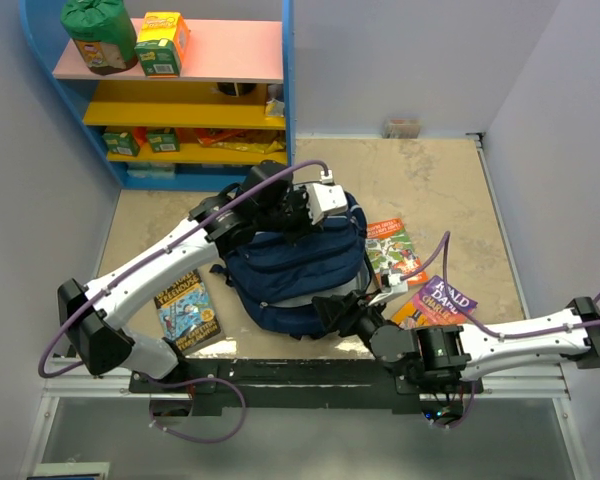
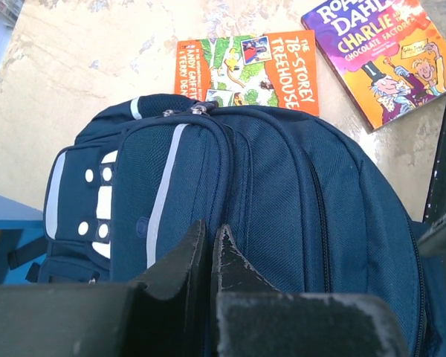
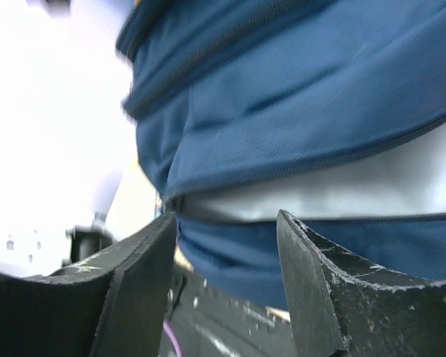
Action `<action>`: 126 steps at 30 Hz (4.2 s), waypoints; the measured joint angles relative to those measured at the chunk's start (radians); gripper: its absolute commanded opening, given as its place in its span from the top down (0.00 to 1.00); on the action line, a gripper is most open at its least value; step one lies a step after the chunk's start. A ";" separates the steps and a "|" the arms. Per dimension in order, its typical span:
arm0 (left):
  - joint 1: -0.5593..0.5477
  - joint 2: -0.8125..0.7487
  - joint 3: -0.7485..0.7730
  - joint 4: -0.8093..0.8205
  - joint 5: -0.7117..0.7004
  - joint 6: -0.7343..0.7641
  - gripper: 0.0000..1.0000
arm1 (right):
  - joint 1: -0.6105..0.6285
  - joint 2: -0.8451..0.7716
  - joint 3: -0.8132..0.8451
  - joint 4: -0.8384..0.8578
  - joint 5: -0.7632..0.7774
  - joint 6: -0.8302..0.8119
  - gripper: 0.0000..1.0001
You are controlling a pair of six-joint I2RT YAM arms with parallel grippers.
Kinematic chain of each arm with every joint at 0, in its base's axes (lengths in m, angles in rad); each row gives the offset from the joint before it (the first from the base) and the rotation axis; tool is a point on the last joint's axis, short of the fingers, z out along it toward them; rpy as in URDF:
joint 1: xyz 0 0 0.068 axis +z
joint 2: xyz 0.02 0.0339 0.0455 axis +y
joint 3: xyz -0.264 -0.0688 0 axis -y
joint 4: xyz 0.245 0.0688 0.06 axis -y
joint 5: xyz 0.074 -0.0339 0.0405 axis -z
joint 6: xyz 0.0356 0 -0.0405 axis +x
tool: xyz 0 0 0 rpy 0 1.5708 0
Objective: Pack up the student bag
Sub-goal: Unzip the student bag at the center of the board, then pick up the book from the center of the board, then place the book in the student bag.
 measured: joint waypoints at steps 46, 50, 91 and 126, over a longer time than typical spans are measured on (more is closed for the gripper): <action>0.158 -0.269 -0.220 -0.047 0.014 0.068 1.00 | -1.048 1.012 0.626 -0.528 -0.411 -0.537 0.01; 0.158 -0.280 -0.236 -0.046 0.017 0.068 1.00 | -1.069 1.018 0.630 -0.517 -0.452 -0.540 0.14; 0.158 -0.229 -0.282 0.046 0.061 -0.013 1.00 | -1.232 0.207 0.573 -0.616 -0.912 -0.543 1.00; 0.260 -0.102 -0.225 0.183 0.222 -0.276 1.00 | -1.218 -0.143 0.418 -0.928 -1.530 -0.523 1.00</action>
